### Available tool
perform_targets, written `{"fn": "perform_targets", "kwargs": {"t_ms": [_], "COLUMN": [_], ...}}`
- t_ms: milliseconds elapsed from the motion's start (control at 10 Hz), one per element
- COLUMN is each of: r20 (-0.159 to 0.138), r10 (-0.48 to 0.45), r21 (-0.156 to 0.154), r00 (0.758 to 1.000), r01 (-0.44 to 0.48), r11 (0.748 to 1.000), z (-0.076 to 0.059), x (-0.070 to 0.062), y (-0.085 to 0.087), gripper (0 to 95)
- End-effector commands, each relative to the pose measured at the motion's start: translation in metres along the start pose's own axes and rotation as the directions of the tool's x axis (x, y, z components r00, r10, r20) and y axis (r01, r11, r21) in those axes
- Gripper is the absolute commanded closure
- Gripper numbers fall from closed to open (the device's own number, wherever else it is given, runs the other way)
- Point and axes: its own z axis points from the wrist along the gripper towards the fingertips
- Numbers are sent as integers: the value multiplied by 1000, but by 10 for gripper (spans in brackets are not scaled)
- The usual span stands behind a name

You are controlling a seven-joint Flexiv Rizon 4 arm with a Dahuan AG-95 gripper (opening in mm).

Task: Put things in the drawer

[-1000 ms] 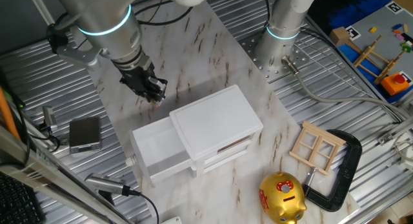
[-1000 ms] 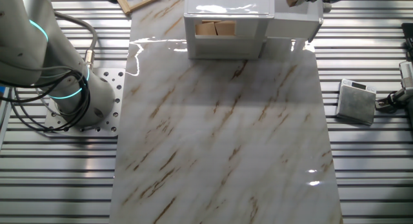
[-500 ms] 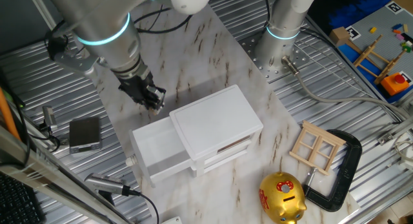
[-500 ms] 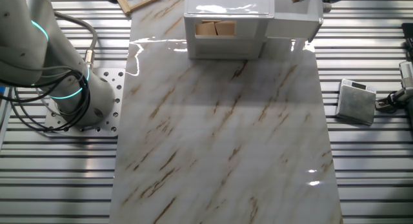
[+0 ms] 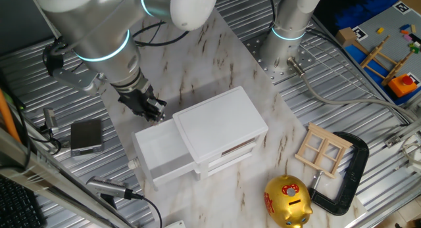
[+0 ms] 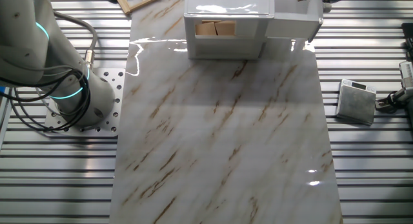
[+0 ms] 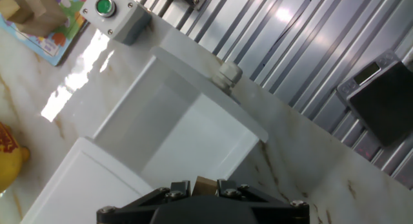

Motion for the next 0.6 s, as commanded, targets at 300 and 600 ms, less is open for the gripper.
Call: {"fn": "perform_targets", "kwargs": {"t_ms": [300,600], "r20": [-5,-3], "r10": [-10,0], "r21": [5,9], "r00": [1000,1000], "r01": [10,0], "r11": [1000,1000], "z": [13,22], "x": [-11,-14], "y": [-4,-6], "gripper": [950,950]}}
